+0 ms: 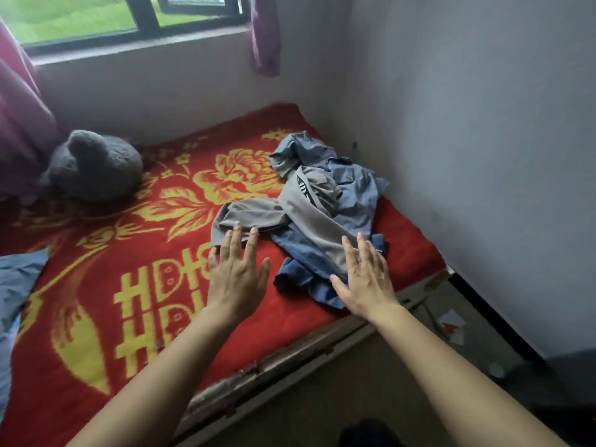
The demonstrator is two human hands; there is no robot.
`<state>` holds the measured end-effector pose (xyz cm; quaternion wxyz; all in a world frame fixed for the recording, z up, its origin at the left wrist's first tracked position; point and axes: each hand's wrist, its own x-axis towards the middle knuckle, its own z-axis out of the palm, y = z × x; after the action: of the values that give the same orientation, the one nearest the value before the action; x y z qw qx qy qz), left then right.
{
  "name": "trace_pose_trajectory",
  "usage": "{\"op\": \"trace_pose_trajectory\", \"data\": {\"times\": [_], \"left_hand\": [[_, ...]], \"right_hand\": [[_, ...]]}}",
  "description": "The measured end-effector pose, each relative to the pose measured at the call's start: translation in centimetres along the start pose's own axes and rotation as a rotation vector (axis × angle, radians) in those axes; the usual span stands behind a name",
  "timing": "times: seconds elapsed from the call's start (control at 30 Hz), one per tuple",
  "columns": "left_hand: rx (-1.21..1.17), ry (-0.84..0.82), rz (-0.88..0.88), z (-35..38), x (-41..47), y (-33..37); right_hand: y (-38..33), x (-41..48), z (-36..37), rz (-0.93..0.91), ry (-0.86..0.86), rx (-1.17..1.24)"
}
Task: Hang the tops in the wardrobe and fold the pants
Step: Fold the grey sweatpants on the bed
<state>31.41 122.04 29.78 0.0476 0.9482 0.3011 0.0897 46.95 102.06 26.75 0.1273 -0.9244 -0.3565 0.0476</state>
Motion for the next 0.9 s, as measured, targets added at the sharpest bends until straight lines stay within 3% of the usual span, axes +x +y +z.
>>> {"op": "trace_pose_trajectory", "data": {"times": [0.23,0.47,0.7,0.9], "left_hand": [[0.019,-0.125,0.019,5.9,11.8,3.3],[0.053,-0.203,-0.088,13.3,24.9,6.4],[-0.059,-0.260,-0.215,20.2,33.6,7.3],[-0.249,-0.305,-0.350,29.5,41.3,5.7]], "right_hand": [[6.1,10.5,2.5,0.097,-0.106,0.032],[12.9,25.3,6.5,0.107,-0.262,0.118],[16.4,37.2,12.2,0.158,-0.402,0.213],[16.5,39.9,21.9,0.174,-0.429,0.322]]}}
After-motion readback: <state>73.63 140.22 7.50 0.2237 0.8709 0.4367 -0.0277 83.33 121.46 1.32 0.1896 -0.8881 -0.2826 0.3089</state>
